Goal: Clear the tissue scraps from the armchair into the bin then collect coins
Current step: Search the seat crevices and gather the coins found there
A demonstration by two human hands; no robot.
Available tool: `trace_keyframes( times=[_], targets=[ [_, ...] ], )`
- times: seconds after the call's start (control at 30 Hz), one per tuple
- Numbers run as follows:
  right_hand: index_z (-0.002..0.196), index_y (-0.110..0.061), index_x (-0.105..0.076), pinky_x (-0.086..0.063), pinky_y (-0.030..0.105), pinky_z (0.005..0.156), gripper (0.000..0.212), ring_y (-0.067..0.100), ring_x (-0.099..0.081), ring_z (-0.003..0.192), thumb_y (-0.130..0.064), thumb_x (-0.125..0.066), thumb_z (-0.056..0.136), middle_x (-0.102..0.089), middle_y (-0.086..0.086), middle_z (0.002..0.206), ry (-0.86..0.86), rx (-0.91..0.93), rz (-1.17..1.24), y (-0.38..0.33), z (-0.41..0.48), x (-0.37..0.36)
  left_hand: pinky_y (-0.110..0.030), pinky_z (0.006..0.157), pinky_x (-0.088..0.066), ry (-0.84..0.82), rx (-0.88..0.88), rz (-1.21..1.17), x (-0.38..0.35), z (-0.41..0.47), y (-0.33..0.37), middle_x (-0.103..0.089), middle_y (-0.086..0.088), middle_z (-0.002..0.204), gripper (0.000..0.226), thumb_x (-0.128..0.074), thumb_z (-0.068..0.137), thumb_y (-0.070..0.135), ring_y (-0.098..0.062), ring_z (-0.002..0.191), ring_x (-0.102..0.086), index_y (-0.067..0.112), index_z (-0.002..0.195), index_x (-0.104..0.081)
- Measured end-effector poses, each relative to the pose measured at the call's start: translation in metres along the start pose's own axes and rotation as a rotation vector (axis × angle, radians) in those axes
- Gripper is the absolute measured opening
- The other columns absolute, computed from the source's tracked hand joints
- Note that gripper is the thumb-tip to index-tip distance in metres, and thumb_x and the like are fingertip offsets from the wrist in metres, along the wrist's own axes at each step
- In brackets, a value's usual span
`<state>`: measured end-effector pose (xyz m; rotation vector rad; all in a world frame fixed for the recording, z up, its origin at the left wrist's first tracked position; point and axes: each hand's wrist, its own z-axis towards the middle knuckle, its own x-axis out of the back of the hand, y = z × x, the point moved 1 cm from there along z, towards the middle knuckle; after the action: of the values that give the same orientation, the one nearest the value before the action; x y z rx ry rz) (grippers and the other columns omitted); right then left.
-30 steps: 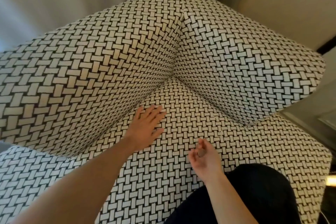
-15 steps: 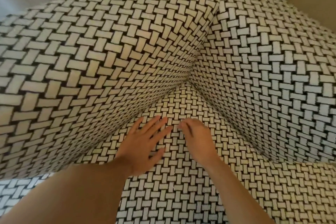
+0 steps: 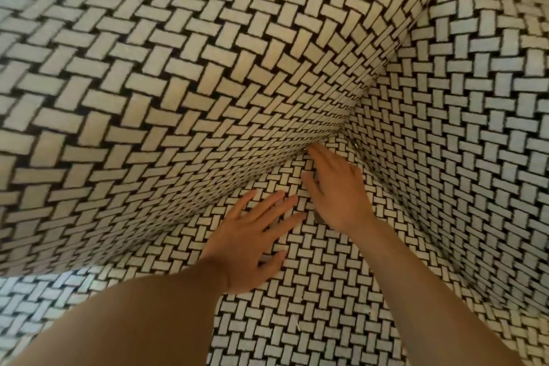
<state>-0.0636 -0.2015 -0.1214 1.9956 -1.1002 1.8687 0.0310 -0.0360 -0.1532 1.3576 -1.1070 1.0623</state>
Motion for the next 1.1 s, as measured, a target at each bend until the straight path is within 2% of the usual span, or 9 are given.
trace_keyframes(
  times=[0.07, 0.13, 0.23, 0.4, 0.67, 0.87, 0.97, 1.03, 1.1],
  targets=[
    [0.15, -0.023, -0.015, -0.016, 0.037, 0.109, 0.054, 0.016, -0.021, 0.139, -0.041, -0.025, 0.101, -0.012, -0.007, 0.158, -0.029, -0.035, -0.108, -0.002, 0.003, -0.001, -0.046, 0.113, -0.008, -0.008, 0.005, 0.003, 0.0, 0.0, 0.0, -0.011, 0.006, 0.158, 0.066, -0.036, 0.09, 0.049, -0.014, 0.145, -0.008, 0.034, 0.15, -0.013],
    [0.149, -0.022, -0.017, -0.02, 0.037, 0.105, 0.053, 0.016, -0.025, 0.135, -0.042, -0.024, 0.101, -0.018, -0.007, 0.157, -0.022, -0.064, -0.162, -0.005, 0.006, -0.001, -0.046, 0.112, -0.009, -0.007, 0.0, 0.005, 0.0, 0.0, 0.0, -0.012, 0.006, 0.157, 0.066, -0.037, 0.09, 0.049, -0.014, 0.145, -0.009, 0.033, 0.15, -0.015],
    [0.145, -0.022, -0.028, -0.023, 0.038, 0.103, 0.049, 0.017, -0.029, 0.131, -0.042, -0.023, 0.101, -0.033, -0.005, 0.149, 0.001, -0.077, -0.178, -0.008, 0.012, 0.003, -0.046, 0.112, -0.011, -0.002, -0.004, 0.007, 0.001, -0.001, 0.0, -0.016, 0.005, 0.157, 0.065, -0.036, 0.089, 0.049, -0.015, 0.144, -0.012, 0.032, 0.149, -0.019],
    [0.14, -0.023, -0.041, -0.026, 0.041, 0.103, 0.047, 0.019, -0.03, 0.13, -0.042, -0.023, 0.101, -0.037, -0.007, 0.144, -0.057, -0.052, -0.234, -0.012, 0.02, 0.009, -0.046, 0.112, -0.011, -0.001, -0.007, 0.007, 0.0, -0.001, 0.0, -0.016, 0.005, 0.157, 0.064, -0.035, 0.09, 0.048, -0.015, 0.144, -0.012, 0.032, 0.149, -0.018],
    [0.145, -0.023, -0.033, -0.027, 0.04, 0.106, 0.046, 0.019, -0.032, 0.131, -0.035, -0.027, 0.102, -0.038, -0.006, 0.145, -0.04, -0.03, -0.164, -0.015, -0.01, 0.011, -0.046, 0.112, -0.012, 0.017, -0.012, -0.027, 0.0, -0.002, 0.0, -0.017, 0.005, 0.157, 0.061, -0.035, 0.09, 0.046, -0.014, 0.144, -0.013, 0.031, 0.148, -0.022],
    [0.135, -0.021, -0.051, -0.041, 0.04, 0.095, 0.039, 0.018, -0.048, 0.119, -0.03, -0.04, 0.099, -0.053, -0.006, 0.128, 0.033, -0.027, -0.116, -0.006, -0.048, 0.002, -0.045, 0.113, -0.011, 0.024, -0.011, -0.019, 0.0, -0.001, 0.0, -0.017, 0.006, 0.157, 0.062, -0.035, 0.09, 0.046, -0.014, 0.144, -0.014, 0.031, 0.149, -0.022],
    [0.121, -0.02, -0.063, -0.047, 0.035, 0.087, 0.043, 0.015, -0.057, 0.107, -0.034, -0.032, 0.094, -0.061, -0.007, 0.115, 0.088, -0.025, -0.092, -0.006, -0.069, 0.002, -0.045, 0.112, -0.013, 0.026, -0.009, -0.02, 0.001, -0.001, 0.001, -0.02, 0.005, 0.156, 0.061, -0.035, 0.089, 0.045, -0.014, 0.144, -0.015, 0.03, 0.148, -0.025],
    [0.117, -0.019, -0.066, -0.047, 0.033, 0.088, 0.046, 0.014, -0.056, 0.105, -0.035, -0.029, 0.094, -0.063, -0.007, 0.112, 0.067, -0.006, -0.026, -0.005, -0.076, 0.003, -0.045, 0.112, -0.012, 0.031, -0.014, -0.021, 0.001, -0.001, 0.001, -0.02, 0.005, 0.156, 0.062, -0.035, 0.089, 0.045, -0.014, 0.144, -0.016, 0.03, 0.148, -0.025],
    [0.108, -0.018, -0.07, -0.046, 0.032, 0.092, 0.036, 0.014, -0.054, 0.106, -0.03, -0.037, 0.098, -0.064, -0.006, 0.109, 0.002, -0.029, 0.107, 0.0, -0.074, 0.009, -0.045, 0.112, -0.013, 0.025, -0.017, -0.029, 0.001, -0.001, 0.0, -0.02, 0.005, 0.156, 0.062, -0.035, 0.089, 0.045, -0.014, 0.143, -0.016, 0.03, 0.148, -0.025]
  ],
)
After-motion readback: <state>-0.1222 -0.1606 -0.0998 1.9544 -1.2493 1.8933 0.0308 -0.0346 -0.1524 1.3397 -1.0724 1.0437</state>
